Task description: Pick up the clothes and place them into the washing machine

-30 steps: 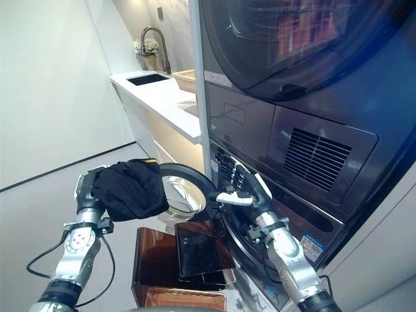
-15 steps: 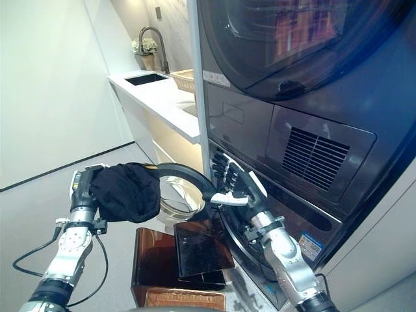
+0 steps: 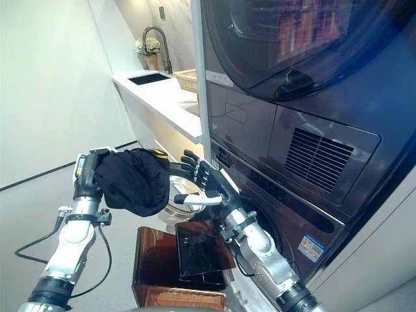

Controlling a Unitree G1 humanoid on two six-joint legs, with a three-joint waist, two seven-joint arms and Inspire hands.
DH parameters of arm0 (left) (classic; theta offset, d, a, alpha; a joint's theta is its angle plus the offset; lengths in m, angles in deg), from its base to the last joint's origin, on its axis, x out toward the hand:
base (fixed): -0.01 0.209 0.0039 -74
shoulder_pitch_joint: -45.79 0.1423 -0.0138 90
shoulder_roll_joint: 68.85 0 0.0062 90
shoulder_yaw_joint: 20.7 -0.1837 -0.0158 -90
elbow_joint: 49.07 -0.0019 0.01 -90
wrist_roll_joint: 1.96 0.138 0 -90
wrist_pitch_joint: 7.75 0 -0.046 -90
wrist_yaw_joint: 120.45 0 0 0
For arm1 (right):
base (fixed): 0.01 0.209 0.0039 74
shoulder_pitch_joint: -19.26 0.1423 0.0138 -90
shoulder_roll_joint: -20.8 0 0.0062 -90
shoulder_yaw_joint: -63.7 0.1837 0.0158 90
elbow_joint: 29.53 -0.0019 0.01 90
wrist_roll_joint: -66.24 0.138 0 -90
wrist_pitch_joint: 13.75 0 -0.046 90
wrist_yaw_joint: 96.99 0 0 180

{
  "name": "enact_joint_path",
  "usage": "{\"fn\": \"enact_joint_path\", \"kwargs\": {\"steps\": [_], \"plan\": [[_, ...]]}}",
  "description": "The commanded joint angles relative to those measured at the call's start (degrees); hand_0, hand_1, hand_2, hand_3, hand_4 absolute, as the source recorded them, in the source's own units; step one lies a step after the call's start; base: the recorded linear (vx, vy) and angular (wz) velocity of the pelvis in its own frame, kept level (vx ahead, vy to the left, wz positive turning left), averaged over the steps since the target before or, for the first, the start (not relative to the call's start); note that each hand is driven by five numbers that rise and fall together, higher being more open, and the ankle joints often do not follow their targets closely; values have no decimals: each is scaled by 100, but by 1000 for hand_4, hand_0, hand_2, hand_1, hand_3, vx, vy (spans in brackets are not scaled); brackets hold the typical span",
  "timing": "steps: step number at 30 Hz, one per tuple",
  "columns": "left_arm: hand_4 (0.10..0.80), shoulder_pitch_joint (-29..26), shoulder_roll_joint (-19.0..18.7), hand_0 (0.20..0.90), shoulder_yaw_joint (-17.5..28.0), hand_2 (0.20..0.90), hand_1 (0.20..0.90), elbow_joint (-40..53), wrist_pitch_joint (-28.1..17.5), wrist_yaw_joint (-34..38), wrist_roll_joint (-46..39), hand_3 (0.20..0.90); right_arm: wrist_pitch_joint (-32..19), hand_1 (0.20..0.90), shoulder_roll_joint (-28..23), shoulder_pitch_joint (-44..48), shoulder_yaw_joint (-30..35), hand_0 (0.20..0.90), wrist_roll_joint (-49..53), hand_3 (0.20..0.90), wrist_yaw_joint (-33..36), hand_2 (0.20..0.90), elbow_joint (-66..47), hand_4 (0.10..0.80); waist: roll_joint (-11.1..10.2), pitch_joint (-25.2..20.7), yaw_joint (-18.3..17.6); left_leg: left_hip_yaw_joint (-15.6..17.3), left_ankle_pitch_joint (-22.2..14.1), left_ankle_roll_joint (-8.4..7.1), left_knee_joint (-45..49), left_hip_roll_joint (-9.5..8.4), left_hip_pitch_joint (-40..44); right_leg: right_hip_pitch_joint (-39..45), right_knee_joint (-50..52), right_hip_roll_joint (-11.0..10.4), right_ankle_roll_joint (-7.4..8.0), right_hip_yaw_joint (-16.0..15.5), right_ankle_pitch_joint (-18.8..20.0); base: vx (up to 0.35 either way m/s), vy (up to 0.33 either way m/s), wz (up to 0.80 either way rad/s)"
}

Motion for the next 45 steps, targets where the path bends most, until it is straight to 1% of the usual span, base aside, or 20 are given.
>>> {"fn": "enact_joint_path", "kwargs": {"steps": [1, 6, 8, 11, 15, 21, 32, 45], "plan": [[300, -530, -572, 200, -39, 200, 200, 857, -862, 72, -83, 200, -692, 900, 637, 904, -231, 900, 300, 900, -29, 900, -40, 800, -345, -449, -13, 89, -247, -133, 37, -223, -253, 226, -1465, -255, 262, -28, 902, 0, 0, 0], [300, -540, -655, 200, -196, 200, 200, 1156, -934, 51, 34, 200, -707, 900, 726, 1127, -463, 900, 322, 900, 20, 900, -18, 800, -355, -444, 12, 89, -250, -131, 37, -219, -249, 228, -1460, -260, 261, -27, 901, 0, 0, 0], [300, -563, -758, 200, -278, 200, 200, 1252, -977, 46, 135, 200, -740, 900, 753, 1225, -528, 900, 333, 900, 69, 900, 6, 800, -363, -436, 24, 92, -247, -134, 38, -220, -251, 225, -1460, -262, 261, -27, 904, 0, 0, 0], [300, -562, -821, 200, -322, 200, 200, 1389, -1019, 22, 188, 200, -768, 900, 755, 1246, -550, 900, 362, 900, 89, 900, -9, 800, -363, -436, 29, 91, -249, -136, 37, -221, -252, 229, -1463, -265, 264, -34, 910, 0, 0, 0], [300, -628, -994, 200, -455, 200, 200, 1634, -1082, 68, 504, 200, -820, 900, 784, 1345, -614, 900, 377, 900, 130, 900, -47, 800, -383, -433, 38, 78, -251, -140, 36, -216, -255, 231, -1462, -262, 267, -36, 906, 0, 0, 0], [300, -655, -1166, 200, -485, 200, 200, 1689, -1085, 154, 739, 200, -877, 900, 763, 1357, -588, 900, 359, 900, 195, 900, -61, 800, -385, -424, 42, 76, -252, -141, 39, -210, -258, 227, -1455, -270, 267, -34, 908, 0, 0, 0], [300, -642, -1134, 200, -409, 200, 200, 1744, -1121, 257, 704, 200, -933, 900, 705, 1209, -432, 900, 267, 900, 356, 900, 25, 800, -371, -425, 25, 90, -256, -138, 37, -202, -246, 237, -1458, -269, 267, -50, 902, 0, 0, 0], [300, -750, -1107, 200, -491, 200, 200, 1919, -1143, 115, 570, 200, -877, 900, 734, 1266, -529, 900, 378, 900, 243, 900, 121, 800, -359, -424, 37, 93, -266, -137, 38, -207, -243, 241, -1452, -265, 260, -49, 888, 0, 0, 0]]}}
